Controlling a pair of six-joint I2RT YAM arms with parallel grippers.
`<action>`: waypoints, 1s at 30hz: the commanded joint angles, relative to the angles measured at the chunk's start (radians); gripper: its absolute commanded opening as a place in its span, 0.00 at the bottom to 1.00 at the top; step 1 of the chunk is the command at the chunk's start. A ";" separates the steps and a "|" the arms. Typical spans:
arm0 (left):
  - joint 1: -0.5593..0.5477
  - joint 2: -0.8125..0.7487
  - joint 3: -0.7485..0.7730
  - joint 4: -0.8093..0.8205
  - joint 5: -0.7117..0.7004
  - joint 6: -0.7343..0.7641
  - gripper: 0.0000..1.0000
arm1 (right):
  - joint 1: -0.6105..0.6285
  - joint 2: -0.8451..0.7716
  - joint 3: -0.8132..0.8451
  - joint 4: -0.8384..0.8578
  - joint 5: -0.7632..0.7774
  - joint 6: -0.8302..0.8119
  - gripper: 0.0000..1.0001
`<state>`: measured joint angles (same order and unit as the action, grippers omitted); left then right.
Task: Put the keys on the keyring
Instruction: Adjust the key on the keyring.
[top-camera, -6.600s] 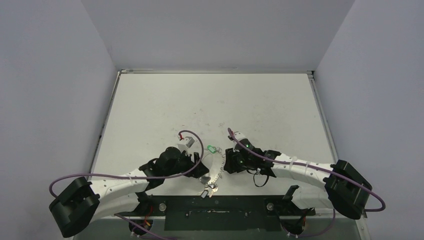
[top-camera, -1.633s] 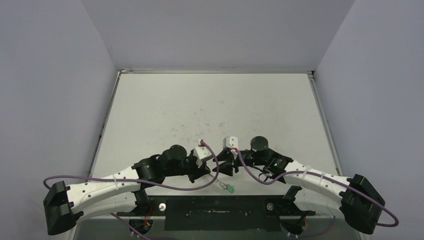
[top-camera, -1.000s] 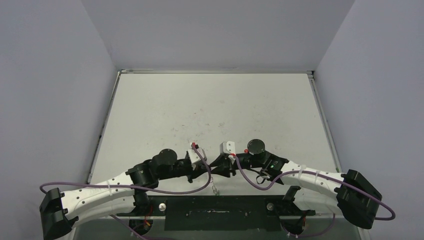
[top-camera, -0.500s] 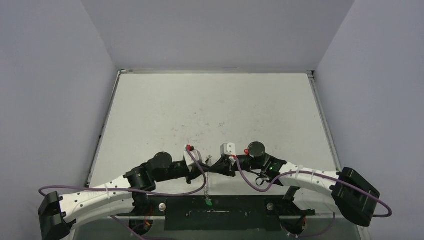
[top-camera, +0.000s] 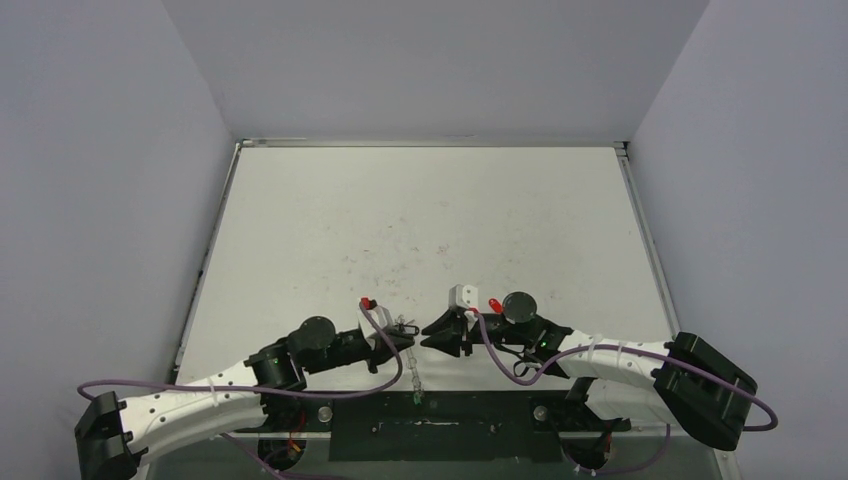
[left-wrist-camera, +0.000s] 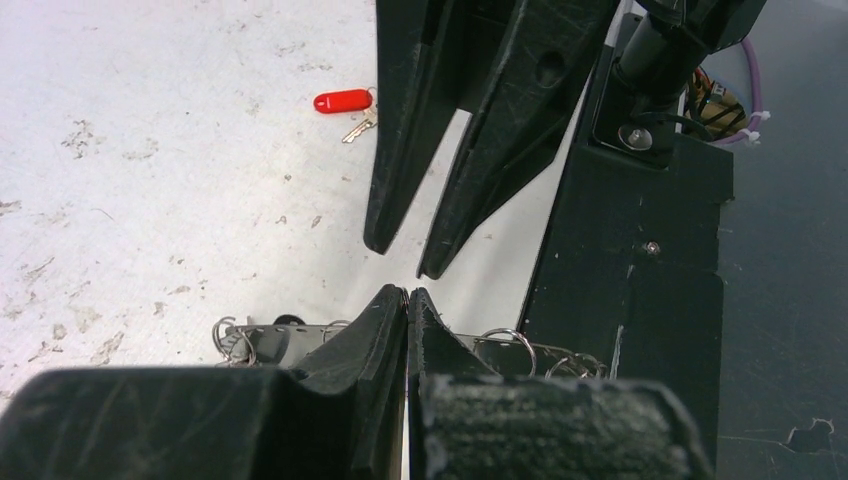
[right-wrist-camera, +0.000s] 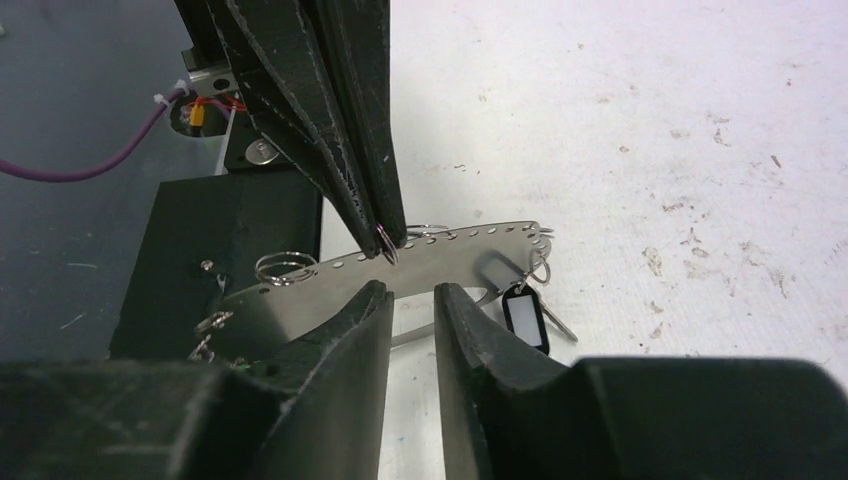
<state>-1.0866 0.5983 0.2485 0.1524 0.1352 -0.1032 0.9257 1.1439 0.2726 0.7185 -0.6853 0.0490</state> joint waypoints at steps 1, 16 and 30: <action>0.002 -0.019 -0.050 0.213 -0.001 -0.029 0.00 | 0.009 0.006 -0.010 0.112 0.015 0.022 0.31; 0.002 0.060 -0.200 0.609 0.019 -0.028 0.00 | 0.012 0.041 -0.046 0.185 -0.009 0.015 0.44; 0.003 0.066 -0.198 0.592 0.066 -0.019 0.00 | 0.019 0.152 -0.023 0.347 -0.019 0.070 0.44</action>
<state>-1.0866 0.6689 0.0380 0.6559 0.1734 -0.1272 0.9344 1.2892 0.2222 0.9306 -0.6704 0.1005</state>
